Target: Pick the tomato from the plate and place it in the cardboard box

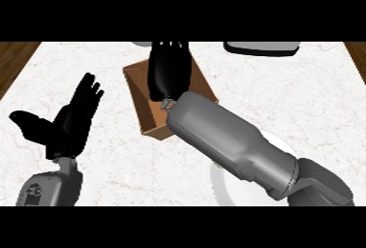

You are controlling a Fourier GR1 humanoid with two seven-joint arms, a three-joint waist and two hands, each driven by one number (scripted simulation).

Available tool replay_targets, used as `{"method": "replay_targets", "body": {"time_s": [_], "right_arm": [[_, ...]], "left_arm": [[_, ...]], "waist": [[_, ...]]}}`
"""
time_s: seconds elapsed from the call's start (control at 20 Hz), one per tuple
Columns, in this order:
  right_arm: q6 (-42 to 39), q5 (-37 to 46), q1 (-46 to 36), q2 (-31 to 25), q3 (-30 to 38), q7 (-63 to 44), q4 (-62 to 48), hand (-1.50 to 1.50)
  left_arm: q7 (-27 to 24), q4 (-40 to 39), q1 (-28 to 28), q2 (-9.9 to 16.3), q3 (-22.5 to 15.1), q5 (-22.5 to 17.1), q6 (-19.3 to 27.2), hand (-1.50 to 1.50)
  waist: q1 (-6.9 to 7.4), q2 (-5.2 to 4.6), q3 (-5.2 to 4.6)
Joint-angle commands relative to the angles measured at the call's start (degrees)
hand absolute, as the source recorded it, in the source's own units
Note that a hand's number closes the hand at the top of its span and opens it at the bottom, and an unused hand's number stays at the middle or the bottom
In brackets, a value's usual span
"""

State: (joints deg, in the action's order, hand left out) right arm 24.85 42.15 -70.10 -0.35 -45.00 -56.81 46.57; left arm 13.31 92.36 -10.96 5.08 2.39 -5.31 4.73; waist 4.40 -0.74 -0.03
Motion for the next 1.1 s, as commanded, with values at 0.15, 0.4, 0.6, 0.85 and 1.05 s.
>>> {"method": "replay_targets", "body": {"time_s": [0.15, 0.4, 0.6, 0.85, 1.05], "right_arm": [[18.9, -1.6, 0.3, 0.3, 4.9, -3.8, 5.3, -1.5], [29.7, -6.4, 2.9, 0.3, 10.0, -1.5, 12.6, -1.5], [38.1, -7.4, 9.3, 0.3, 7.2, 0.0, 16.0, -1.5], [41.2, -6.5, 13.6, 0.3, 10.0, 6.2, 17.6, -1.5], [42.3, -4.0, 20.6, 0.3, 11.0, 9.0, 22.0, -1.5]], "left_arm": [[-1.9, 0.4, 2.9, -0.2, 0.5, 0.5, 0.6, 0.0], [-2.5, -1.2, 1.5, 0.8, 1.9, -0.6, -0.5, 0.0], [-4.8, -0.6, 5.4, -0.2, 0.7, -0.1, -1.1, 0.0], [-1.0, 2.3, 3.7, 1.3, 2.6, -1.3, -0.4, 0.0], [2.3, 6.8, 5.5, 1.3, 2.2, -1.1, 0.5, 0.0]], "waist": [[-1.06, 0.39, 0.04], [-2.0, 0.25, 0.07], [-2.24, 0.49, 0.01], [-3.61, 0.74, 0.03], [-4.13, 0.86, 0.05]]}}
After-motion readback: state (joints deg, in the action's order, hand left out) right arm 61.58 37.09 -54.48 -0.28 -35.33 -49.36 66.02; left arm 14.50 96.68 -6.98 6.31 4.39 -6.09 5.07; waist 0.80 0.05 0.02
